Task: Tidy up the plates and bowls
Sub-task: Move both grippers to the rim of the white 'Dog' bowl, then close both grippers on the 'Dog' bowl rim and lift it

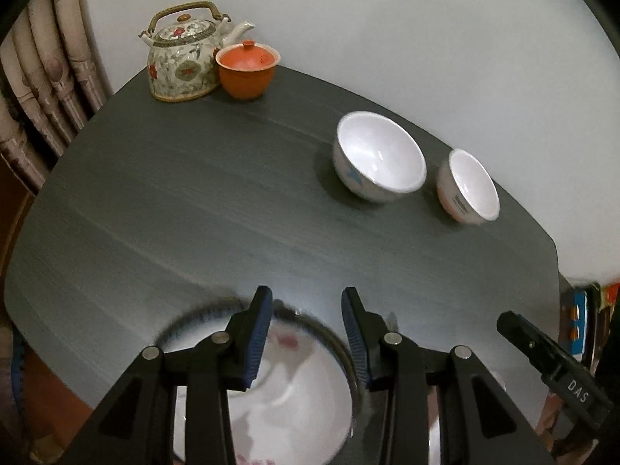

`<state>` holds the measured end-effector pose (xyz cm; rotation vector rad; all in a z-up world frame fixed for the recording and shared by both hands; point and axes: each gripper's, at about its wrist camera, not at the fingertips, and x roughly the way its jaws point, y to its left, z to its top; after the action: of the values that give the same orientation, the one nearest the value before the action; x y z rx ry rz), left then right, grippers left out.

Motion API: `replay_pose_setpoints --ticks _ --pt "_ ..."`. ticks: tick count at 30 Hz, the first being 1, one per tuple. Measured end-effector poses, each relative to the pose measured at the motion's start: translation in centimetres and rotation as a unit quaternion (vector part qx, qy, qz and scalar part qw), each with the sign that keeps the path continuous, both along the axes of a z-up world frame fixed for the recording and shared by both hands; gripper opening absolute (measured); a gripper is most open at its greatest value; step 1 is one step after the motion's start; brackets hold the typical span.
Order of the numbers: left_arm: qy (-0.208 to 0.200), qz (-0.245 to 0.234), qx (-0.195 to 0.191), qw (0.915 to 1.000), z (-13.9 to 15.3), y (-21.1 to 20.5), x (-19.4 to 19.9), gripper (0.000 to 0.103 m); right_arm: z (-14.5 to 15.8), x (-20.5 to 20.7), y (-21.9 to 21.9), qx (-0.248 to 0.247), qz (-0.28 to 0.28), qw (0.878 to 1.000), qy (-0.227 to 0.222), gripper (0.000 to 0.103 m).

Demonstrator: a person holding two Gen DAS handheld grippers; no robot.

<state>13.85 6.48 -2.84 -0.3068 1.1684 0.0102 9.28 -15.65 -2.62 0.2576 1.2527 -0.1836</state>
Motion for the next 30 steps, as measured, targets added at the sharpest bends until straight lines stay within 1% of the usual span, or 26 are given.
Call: replay_pose_setpoints --ticks 3,7,8,12,13,17,23,28,29,30 --pt "-0.003 0.002 -0.007 1.0 -0.3 0.9 2.9 0.038 -1.0 2.4 -0.1 0.004 -0.011 1.0 0.006 0.052" --pt "-0.006 0.004 -0.028 0.9996 -0.5 1.6 6.5 0.038 -2.0 5.8 -0.2 0.002 -0.016 1.0 0.006 0.052" --pt "-0.008 0.005 -0.04 0.9992 -0.6 1.7 7.7 0.038 -2.3 6.6 -0.2 0.006 -0.018 1.0 0.005 0.052" --pt "-0.002 0.005 -0.061 0.9981 -1.4 1.6 10.7 0.038 -3.6 9.8 -0.9 0.015 -0.034 0.999 0.006 0.049" --pt "0.0 0.005 -0.068 0.9977 -1.7 1.6 11.7 0.038 -4.0 10.5 -1.0 0.016 -0.038 0.999 0.006 0.047" --pt "0.011 0.012 -0.101 0.9947 -3.0 1.7 14.1 0.038 -5.8 12.8 -1.7 0.026 -0.054 0.998 0.018 0.043" --pt "0.032 0.013 -0.117 0.9925 -5.2 1.2 16.7 0.038 -8.3 14.7 -2.4 0.018 -0.064 0.997 0.037 0.04" --pt "0.038 0.013 -0.117 0.9923 -6.5 1.2 17.6 0.035 -9.8 15.9 -2.3 0.027 -0.061 0.997 0.044 0.027" --pt "0.039 0.012 -0.116 0.9924 -6.8 1.2 17.8 0.033 -10.1 16.1 -2.3 0.032 -0.059 0.997 0.044 0.025" --pt "0.039 0.012 -0.117 0.9923 -7.0 1.2 17.9 0.026 -10.3 16.3 -2.2 0.037 -0.059 0.997 0.042 0.02"
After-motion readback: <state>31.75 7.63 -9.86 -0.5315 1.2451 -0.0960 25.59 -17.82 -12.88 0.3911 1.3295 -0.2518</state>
